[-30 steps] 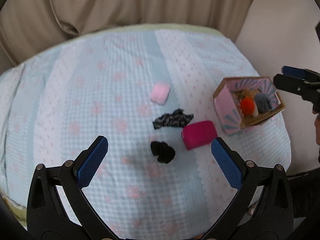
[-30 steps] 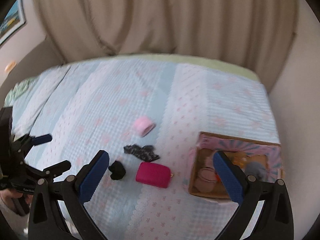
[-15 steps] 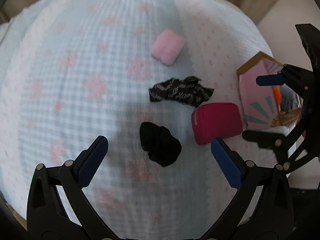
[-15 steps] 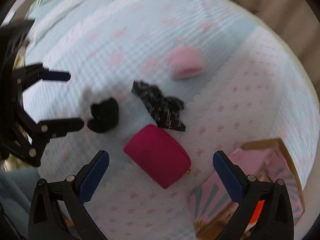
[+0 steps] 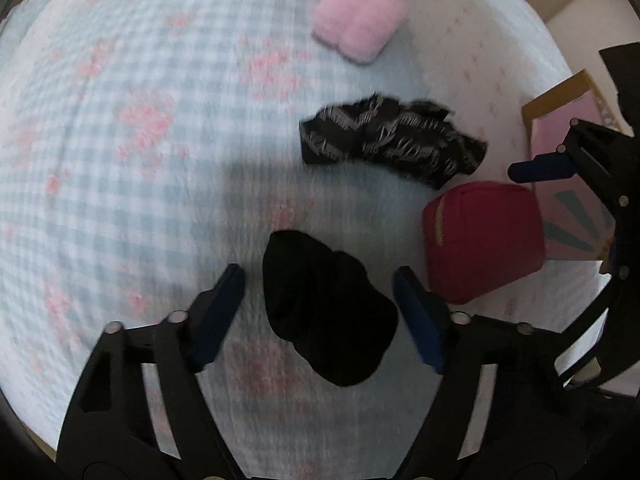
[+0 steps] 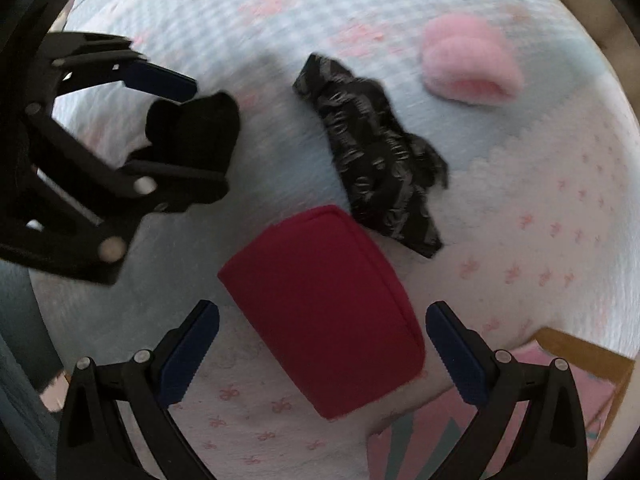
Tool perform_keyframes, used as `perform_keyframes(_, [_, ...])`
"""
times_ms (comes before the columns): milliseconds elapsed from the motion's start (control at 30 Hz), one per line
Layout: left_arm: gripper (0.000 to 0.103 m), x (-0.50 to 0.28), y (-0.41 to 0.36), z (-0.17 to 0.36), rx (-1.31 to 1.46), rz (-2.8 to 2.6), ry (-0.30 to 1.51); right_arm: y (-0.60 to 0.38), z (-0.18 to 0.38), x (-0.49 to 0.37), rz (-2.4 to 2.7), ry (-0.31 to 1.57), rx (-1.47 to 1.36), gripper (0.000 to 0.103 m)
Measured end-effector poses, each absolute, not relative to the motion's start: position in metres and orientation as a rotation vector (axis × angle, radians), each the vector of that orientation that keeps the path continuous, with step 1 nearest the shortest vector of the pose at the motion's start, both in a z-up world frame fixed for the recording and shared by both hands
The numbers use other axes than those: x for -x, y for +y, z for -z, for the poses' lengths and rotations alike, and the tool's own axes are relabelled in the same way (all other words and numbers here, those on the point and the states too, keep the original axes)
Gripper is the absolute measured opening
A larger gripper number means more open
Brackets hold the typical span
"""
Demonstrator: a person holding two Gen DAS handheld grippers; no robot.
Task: Organize soft objects
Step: 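Grasp the black sock with the left tool while the right tool grasps the pink pouch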
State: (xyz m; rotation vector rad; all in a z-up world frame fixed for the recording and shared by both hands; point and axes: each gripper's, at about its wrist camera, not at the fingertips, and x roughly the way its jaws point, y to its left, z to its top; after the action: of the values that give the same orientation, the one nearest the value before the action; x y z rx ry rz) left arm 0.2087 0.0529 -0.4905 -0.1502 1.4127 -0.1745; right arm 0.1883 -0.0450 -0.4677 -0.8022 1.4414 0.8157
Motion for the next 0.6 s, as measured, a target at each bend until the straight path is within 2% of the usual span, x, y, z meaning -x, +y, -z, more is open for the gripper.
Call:
perform_keyframes(67, [0.063,-0.207,0.050,0.494,0.139,0.168,1.411,-0.043,0.473,-0.185,-0.825,1.433,0.839,0.100])
perform_keyframes(133, [0.053,-0.207,0.047,0.495,0.127,0.164,1.406,-0.042,0.480,-0.181,-0.827,1.421,0.895,0.097])
perform_keyframes(167, [0.044,-0.206,0.046,0.496,0.120,0.160,1.405,-0.041,0.484,-0.179,-0.824,1.409,0.923,0.091])
perform_keyframes(200, [0.040,-0.206,0.044,0.497,0.109,0.151,1.408,-0.041,0.487,-0.178,-0.820,1.396,0.945,0.085])
perform_keyframes(300, [0.030,-0.207,0.044,0.497,0.111,0.136,1.411,-0.041,0.489,-0.176,-0.820,1.379,0.949,0.078])
perform_keyframes(467, [0.023,-0.208,0.048,0.492,0.130,0.134,1.402,-0.049,0.481,-0.182,-0.788,1.398,0.824,0.062])
perform_keyframes(600, [0.023,-0.207,0.047,0.486,0.127,0.130,1.392,-0.057,0.474,-0.183,-0.748,1.405,0.725,0.053])
